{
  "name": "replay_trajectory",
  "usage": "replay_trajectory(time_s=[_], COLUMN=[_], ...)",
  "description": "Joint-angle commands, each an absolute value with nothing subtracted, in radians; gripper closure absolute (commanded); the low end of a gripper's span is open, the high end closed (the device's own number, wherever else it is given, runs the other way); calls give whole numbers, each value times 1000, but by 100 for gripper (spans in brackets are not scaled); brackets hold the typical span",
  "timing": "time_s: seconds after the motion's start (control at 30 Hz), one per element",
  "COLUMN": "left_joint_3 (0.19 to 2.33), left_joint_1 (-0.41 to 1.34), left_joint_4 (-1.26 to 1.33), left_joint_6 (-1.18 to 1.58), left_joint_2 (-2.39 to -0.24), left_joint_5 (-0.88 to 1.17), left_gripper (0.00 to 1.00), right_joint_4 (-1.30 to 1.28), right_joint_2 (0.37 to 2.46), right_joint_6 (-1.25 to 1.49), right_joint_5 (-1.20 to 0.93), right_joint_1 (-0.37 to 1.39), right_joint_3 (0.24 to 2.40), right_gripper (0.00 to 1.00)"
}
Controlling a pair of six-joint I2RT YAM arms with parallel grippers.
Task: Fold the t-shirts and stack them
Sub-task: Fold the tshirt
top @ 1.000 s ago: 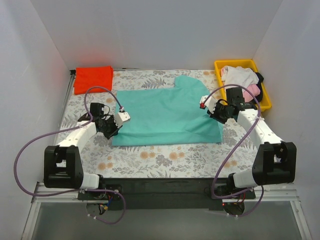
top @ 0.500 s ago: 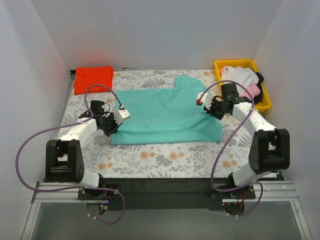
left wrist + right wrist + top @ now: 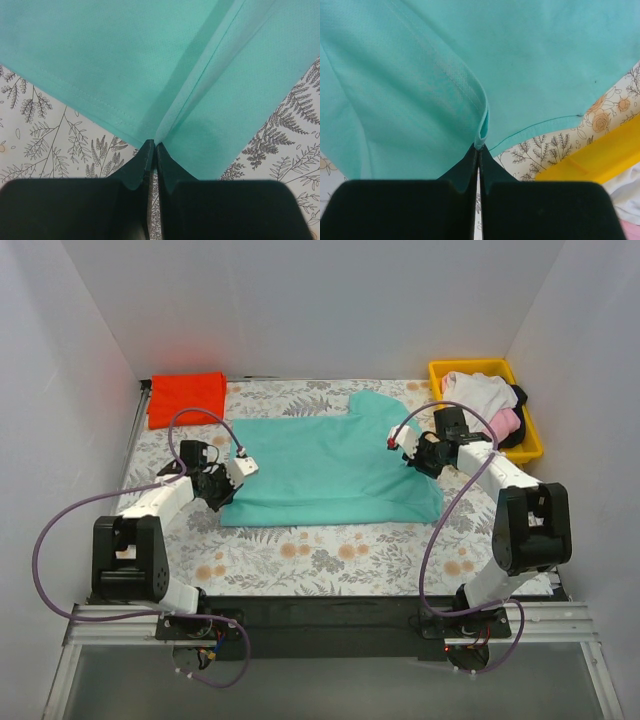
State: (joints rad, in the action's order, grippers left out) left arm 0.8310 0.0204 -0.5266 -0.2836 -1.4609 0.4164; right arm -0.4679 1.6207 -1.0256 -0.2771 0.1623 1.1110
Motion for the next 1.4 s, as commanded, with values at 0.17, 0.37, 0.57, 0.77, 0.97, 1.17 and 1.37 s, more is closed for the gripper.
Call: replay_trajectory(time_s=[0.17,0.37,0.57,0.77,0.97,1.17,1.37], left_joint_3=[854,861,880,897,936,957,1011], left_joint_1=[11,3,3,2,2,2,2], left_joint_4=[-505,-505,-503,-492,-479,-483,-497], left_joint_6=[-284,-284,-282,-252,-196,-193,-134], left_joint_2=[-1477,-1485,-1502,-1542,-1597,-1617,-1644], left_joint_5=[405,399,397,377,360,362,322], left_gripper=[100,100,99,98,98,90,64], right_joint_4=[-431,-425,-413,-391,-382,-377,-400], right_joint_2=[1640,1667,1692,1720,1727,1730,1766], right_joint_6=[-1017,-1009,-1011,-989,-962,-954,-891], right_joint_5=[-268,-267,-256,-233,-230,-222,-181], right_joint_1=[170,173,175,175,175,178,172], right_joint_3=[1166,1184,1184,1203,1212,1216,1279], right_gripper=[99,99,99,99,99,99,54])
